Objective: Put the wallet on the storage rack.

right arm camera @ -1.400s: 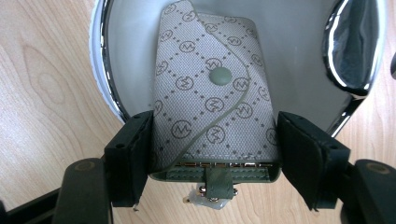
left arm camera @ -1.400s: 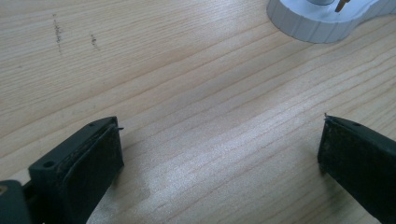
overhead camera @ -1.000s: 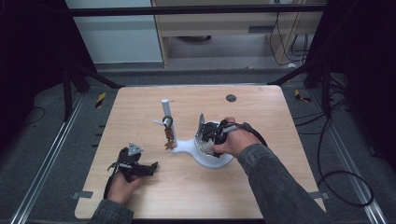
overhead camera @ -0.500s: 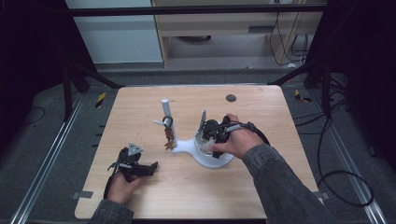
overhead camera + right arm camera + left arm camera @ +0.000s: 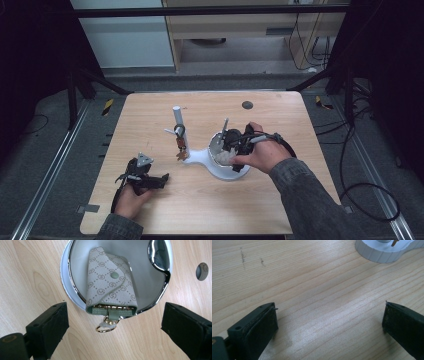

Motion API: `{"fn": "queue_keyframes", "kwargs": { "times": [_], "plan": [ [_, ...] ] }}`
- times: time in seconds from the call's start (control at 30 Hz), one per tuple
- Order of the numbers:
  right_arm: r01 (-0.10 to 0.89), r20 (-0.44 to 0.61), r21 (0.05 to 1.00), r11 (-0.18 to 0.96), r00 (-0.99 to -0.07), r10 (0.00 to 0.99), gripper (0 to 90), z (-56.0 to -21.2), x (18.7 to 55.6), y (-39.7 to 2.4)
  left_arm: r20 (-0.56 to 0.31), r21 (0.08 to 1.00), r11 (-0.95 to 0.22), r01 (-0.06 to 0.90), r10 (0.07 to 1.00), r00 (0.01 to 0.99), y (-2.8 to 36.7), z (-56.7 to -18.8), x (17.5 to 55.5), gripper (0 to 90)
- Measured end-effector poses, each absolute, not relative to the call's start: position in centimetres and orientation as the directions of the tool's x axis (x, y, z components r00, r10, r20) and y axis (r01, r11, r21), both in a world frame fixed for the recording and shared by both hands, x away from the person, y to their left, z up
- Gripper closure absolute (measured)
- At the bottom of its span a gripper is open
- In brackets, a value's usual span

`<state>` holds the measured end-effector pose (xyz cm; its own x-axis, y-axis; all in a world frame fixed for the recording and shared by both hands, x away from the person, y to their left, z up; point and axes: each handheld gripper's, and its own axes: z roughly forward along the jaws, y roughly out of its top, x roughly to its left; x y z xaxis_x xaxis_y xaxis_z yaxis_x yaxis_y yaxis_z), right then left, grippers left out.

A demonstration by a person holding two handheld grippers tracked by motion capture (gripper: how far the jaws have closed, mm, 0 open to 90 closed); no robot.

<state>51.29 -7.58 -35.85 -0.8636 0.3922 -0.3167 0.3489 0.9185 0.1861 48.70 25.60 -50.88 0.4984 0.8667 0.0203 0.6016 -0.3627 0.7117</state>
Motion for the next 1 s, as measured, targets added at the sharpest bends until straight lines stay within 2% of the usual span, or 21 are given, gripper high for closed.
{"fn": "queue_keyframes", "kwargs": {
  "times": [0.53, 0.93, 1.0],
  "plan": [
    [0.387, -0.313, 0.296, 0.873, -0.824, 0.472, 6.2, -34.2, 50.2, -11.8, 0.019, 0.712, -0.361, 0.603, 0.867, 0.497, 25.6, -50.9, 48.7, 0.0],
    [0.428, -0.319, 0.351, 0.833, -0.781, 0.537, 6.7, -34.4, 50.0, -14.5, 0.020, 0.710, -0.364, 0.603, 0.866, 0.499, 25.6, -50.9, 48.7, 0.0],
    [0.441, -0.316, 0.384, 0.811, -0.763, 0.564, 6.8, -34.5, 49.9, -15.3, 0.020, 0.710, -0.363, 0.603, 0.866, 0.499, 25.6, -50.9, 48.7, 0.0]
  ]
}}
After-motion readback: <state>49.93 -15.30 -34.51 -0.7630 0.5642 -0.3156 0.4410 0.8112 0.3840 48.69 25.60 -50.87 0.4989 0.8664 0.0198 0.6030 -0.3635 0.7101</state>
